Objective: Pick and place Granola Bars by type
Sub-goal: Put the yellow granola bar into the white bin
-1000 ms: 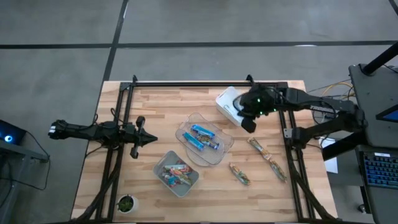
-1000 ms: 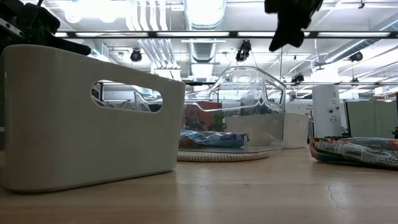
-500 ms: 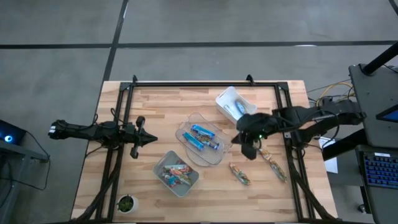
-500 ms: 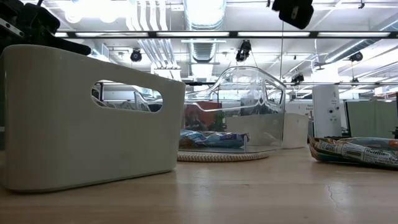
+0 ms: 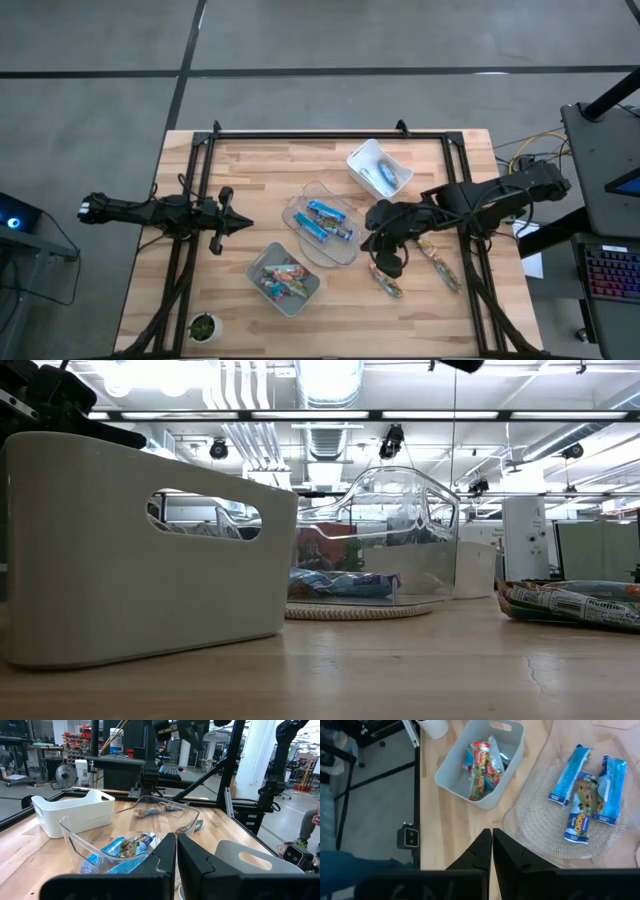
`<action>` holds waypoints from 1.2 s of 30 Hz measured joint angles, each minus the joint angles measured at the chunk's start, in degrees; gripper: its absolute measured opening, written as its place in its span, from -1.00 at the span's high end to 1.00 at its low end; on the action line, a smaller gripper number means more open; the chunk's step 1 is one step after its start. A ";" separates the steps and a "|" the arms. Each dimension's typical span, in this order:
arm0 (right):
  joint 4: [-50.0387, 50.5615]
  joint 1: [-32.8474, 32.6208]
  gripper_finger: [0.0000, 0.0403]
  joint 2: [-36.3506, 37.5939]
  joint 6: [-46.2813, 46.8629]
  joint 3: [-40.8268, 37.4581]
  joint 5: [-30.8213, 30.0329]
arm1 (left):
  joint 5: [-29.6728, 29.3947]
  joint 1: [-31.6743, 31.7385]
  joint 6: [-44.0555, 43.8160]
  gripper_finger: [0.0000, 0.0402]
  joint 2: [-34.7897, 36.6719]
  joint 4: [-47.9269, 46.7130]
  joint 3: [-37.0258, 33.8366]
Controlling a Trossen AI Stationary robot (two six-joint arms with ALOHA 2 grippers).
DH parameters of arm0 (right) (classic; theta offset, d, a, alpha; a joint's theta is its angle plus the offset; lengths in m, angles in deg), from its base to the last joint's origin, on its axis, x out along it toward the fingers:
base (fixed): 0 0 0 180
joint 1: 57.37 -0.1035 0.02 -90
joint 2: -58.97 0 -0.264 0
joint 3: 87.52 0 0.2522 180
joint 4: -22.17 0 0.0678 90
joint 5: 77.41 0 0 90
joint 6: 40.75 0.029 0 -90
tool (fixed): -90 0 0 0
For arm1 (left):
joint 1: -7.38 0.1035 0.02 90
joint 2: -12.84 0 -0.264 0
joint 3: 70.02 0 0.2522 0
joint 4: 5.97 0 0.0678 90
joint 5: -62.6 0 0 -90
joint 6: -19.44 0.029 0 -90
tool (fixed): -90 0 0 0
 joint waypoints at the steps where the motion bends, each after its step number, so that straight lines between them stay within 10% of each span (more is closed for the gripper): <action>1: 1.44 -0.07 0.96 -0.92 -0.30 1.67 0.09 | 0.00 0.02 0.00 1.00 0.00 0.00 -0.02; 14: 22.29 -2.49 0.96 -9.76 4.51 15.52 3.62 | 0.01 0.01 0.00 1.00 0.00 0.00 -0.02; 36: 30.15 -10.33 0.96 -12.17 28.41 10.41 -0.32 | 0.01 0.00 0.00 1.00 0.00 0.00 -0.01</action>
